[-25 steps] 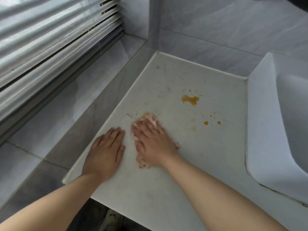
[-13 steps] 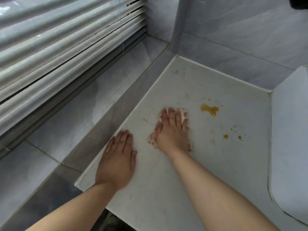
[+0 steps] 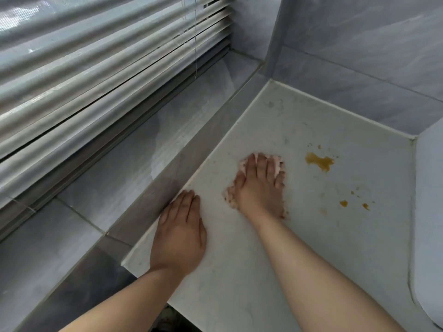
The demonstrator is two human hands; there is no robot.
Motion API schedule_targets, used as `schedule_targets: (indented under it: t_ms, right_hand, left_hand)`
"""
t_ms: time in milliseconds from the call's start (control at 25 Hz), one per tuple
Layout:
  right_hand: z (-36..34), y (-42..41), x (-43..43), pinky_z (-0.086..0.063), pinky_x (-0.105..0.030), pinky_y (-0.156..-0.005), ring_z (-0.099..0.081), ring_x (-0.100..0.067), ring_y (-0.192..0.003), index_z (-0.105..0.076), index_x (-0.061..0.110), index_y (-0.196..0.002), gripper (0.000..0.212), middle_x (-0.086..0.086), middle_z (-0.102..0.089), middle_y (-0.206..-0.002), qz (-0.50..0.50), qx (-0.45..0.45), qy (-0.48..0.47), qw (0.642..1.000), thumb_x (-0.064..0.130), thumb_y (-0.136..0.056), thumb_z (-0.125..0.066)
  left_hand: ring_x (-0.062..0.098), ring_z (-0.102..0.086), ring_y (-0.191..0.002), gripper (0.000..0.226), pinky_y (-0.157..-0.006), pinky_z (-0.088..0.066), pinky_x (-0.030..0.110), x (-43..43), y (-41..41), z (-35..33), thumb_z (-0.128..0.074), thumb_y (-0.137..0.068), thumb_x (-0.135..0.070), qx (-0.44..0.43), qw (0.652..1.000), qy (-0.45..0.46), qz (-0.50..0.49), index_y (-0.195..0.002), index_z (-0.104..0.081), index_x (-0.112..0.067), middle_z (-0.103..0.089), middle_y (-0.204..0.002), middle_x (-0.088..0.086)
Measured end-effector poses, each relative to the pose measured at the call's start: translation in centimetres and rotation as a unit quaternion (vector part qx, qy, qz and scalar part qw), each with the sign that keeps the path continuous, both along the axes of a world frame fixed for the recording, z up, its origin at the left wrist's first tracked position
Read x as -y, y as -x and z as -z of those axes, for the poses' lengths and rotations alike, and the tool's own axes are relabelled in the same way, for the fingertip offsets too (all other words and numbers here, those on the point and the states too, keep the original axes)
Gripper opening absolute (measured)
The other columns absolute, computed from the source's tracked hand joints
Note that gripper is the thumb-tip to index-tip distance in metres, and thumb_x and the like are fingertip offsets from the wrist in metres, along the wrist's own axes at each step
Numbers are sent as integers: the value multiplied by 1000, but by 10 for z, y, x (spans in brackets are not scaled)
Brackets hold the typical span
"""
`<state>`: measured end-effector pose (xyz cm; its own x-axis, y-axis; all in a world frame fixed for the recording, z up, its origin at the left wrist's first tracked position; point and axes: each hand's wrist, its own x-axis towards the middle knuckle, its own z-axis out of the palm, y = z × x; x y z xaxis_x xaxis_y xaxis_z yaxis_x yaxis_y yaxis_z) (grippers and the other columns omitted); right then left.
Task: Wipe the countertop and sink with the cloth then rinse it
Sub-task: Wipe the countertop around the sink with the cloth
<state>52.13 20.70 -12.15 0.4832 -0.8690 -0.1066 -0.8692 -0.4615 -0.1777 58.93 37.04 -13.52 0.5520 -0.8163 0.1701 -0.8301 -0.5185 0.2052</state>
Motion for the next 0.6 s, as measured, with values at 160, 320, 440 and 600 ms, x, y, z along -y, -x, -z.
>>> schedule_targets:
  t_ms: [160, 320, 440, 600]
  right_hand:
    - [6, 2, -55, 6, -40, -115, -20, -26, -145, -32, 17, -147, 58, -5, -28, -155, -247, 66, 50, 965, 37, -94, -24]
    - [6, -4, 21, 7, -42, -117, 3, -20, -147, -9, 22, -152, 56, 1, -5, -161, -128, 13, -8, 992, 36, -100, -24]
    - [2, -10, 29, 10, -46, -116, 6, -24, -147, -7, 19, -153, 58, -3, -1, -161, 32, 7, -13, 999, 36, -100, -23]
    - [-2, -29, -31, 14, -40, -116, 9, -17, -147, -6, 22, -153, 57, 3, 1, -161, -212, 45, -30, 976, 38, -101, -24]
  left_hand:
    - [32, -59, -112, 50, -101, -26, 35, 1, 0, -1, -34, -83, -22, 11, 1000, 1, 15, -115, -62, 4, -61, -121, 19]
    - [31, -57, -115, 50, -103, -24, 35, 0, 0, 1, -32, -86, -24, 18, 1000, -5, 10, -119, -60, 2, -60, -124, 17]
    - [30, -56, -116, 50, -103, -24, 36, 0, -1, 2, -32, -86, -24, 16, 1000, -2, 9, -120, -60, 1, -59, -125, 17]
    - [30, -58, -113, 49, -100, -27, 36, 1, -1, 1, -32, -84, -21, 5, 1000, 4, 13, -117, -61, 2, -61, -122, 18]
